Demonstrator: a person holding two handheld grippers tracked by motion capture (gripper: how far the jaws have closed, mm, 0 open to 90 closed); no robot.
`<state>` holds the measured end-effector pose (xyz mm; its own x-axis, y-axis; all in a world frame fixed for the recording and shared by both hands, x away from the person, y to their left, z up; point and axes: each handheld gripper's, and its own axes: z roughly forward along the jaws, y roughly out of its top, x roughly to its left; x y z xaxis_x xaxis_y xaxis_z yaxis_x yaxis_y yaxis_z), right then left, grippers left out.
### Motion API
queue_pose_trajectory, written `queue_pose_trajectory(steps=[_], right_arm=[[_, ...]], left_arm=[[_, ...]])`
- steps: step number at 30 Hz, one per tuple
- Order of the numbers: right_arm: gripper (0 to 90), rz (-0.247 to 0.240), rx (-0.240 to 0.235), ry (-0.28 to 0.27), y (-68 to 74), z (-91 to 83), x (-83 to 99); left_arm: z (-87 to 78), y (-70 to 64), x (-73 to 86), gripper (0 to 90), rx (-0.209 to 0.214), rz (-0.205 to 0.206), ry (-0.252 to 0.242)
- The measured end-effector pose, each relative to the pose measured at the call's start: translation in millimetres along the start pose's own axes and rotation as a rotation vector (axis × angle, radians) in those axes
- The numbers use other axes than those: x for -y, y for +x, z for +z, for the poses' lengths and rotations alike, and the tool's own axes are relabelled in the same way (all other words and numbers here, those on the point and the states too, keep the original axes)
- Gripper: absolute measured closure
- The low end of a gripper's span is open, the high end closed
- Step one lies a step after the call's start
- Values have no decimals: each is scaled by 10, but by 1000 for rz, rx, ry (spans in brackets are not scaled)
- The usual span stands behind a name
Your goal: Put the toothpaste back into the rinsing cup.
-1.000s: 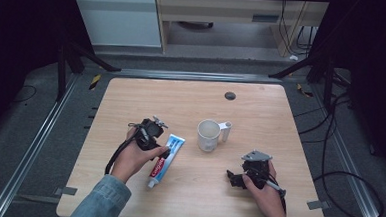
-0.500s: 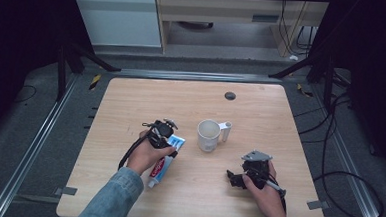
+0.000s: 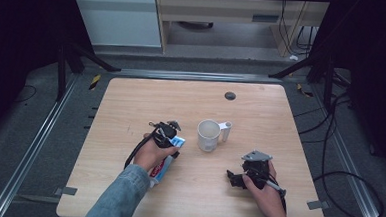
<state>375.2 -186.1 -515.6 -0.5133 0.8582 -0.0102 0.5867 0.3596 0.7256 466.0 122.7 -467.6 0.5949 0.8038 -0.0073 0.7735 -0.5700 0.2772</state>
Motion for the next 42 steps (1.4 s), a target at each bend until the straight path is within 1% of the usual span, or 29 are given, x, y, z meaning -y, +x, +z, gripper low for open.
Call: queue_pose_trajectory(steps=[7,8,10,11,12,13,14,15,16,17,20,21,22,23,24,27,30,31,32,33,34,37,39,41,42], right_arm=[[4,0,0,0,0,0,0],[4,-1,0,0,0,0,0],[4,1,0,0,1,0,0],[4,0,0,0,0,0,0],[4,0,0,0,0,0,0],[4,1,0,1,1,-1,0],[4,1,0,1,1,-1,0],[4,0,0,0,0,0,0],[4,0,0,0,0,0,0],[4,0,0,0,1,0,1],[4,0,0,0,0,0,0],[4,1,0,0,1,0,0],[4,0,0,0,0,0,0],[4,2,0,1,2,0,0],[4,2,0,1,2,0,0],[4,1,0,0,1,0,0],[4,-1,0,0,0,0,0],[4,0,0,0,0,0,0],[4,0,0,0,0,0,0],[4,-1,0,0,0,0,0],[4,-1,0,0,0,0,0],[4,-1,0,0,0,0,0],[4,-1,0,0,-1,0,0],[4,-1,0,0,0,0,0],[4,-1,0,0,0,0,0]], left_arm=[[21,-6,-19,381,1,9,21],[21,-3,-25,384,0,22,26],[25,-10,-35,394,-1,25,29],[28,-21,-46,399,-9,37,36],[28,-21,-46,407,-9,37,36],[24,-32,-53,419,-10,46,41],[24,-32,-53,438,-10,46,41],[17,-39,-57,438,-6,55,47],[17,-44,-55,467,-6,61,43],[7,-56,-57,515,-6,78,45],[-7,-57,-50,584,2,88,35],[-17,-57,-43,584,7,90,27],[-31,-56,-34,614,11,92,18],[-58,-63,-18,670,9,105,4],[-58,-63,-18,684,9,105,4],[-92,-75,12,706,8,128,-14],[-132,-86,28,714,14,137,-25],[-216,-91,43,715,22,138,-59],[-216,-91,43,716,22,138,-59],[-323,-84,50,717,24,135,-96],[-323,-84,50,717,24,135,-96],[-493,-85,54,718,21,133,-156],[-578,-86,52,717,15,135,-187],[-662,-99,48,718,8,144,-207],[-692,-108,44,718,10,143,-222]])
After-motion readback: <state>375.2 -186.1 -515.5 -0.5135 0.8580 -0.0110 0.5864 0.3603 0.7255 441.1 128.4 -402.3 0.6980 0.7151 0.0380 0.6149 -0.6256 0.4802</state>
